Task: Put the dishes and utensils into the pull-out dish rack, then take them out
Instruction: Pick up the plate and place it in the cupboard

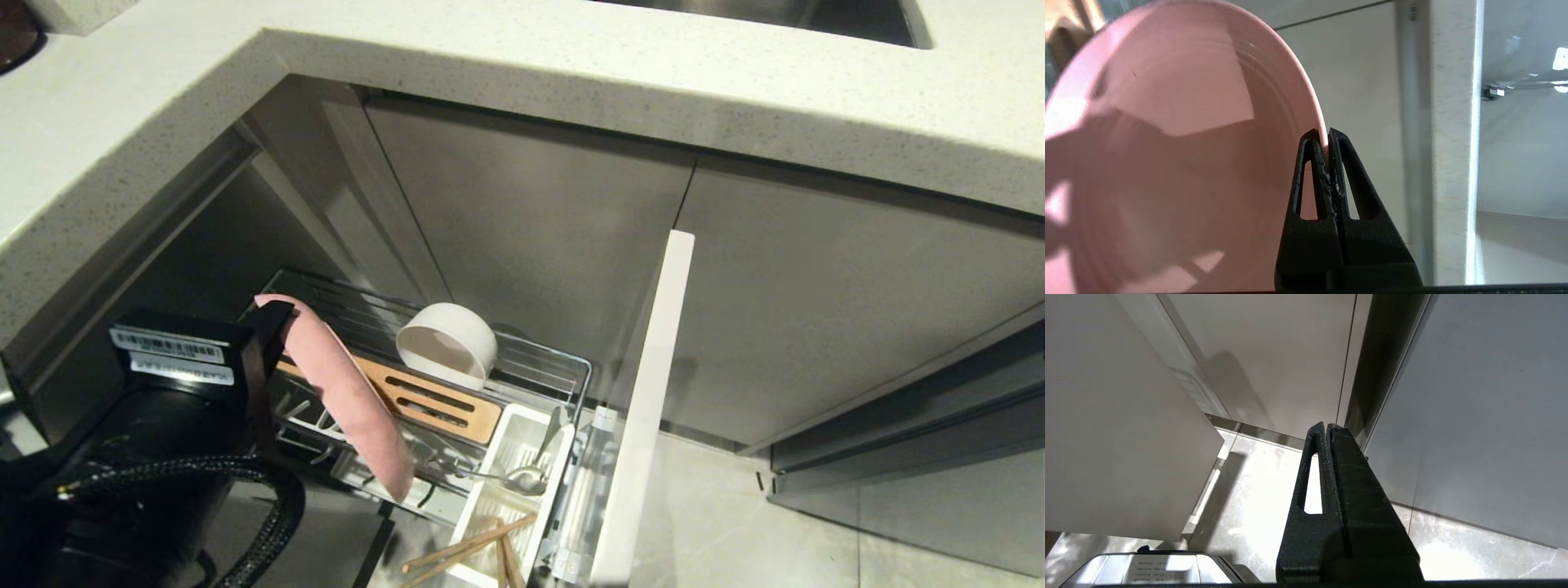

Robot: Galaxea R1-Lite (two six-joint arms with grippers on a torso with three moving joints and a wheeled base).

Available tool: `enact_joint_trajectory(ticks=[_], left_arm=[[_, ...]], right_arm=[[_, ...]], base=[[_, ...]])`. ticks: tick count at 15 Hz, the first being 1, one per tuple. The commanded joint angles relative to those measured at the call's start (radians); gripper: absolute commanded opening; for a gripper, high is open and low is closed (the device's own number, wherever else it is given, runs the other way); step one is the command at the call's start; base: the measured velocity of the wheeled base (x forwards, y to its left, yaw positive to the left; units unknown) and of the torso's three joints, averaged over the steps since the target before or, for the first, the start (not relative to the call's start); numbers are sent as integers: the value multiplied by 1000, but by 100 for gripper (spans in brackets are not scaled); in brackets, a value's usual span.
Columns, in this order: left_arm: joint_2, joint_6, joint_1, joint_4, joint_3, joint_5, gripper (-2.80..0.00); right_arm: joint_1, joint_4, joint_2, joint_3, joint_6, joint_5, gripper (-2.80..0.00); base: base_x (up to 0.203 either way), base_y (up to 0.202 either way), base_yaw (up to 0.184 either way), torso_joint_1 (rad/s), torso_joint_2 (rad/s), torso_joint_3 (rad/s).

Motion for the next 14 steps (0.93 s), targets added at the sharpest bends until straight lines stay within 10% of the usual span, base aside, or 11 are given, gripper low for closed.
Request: enact_joint_trajectory(ticks=[1,14], left_arm=[[-28,-6,1,-8,7,-6,-280],[3,-122,4,-4,42,-4,-280]], right_arm=[[0,-1,1,26,0,0,-280],[0,-1,1,26,0,0,-280]], base=[[0,0,0,0,0,0],[0,0,0,0,0,0]])
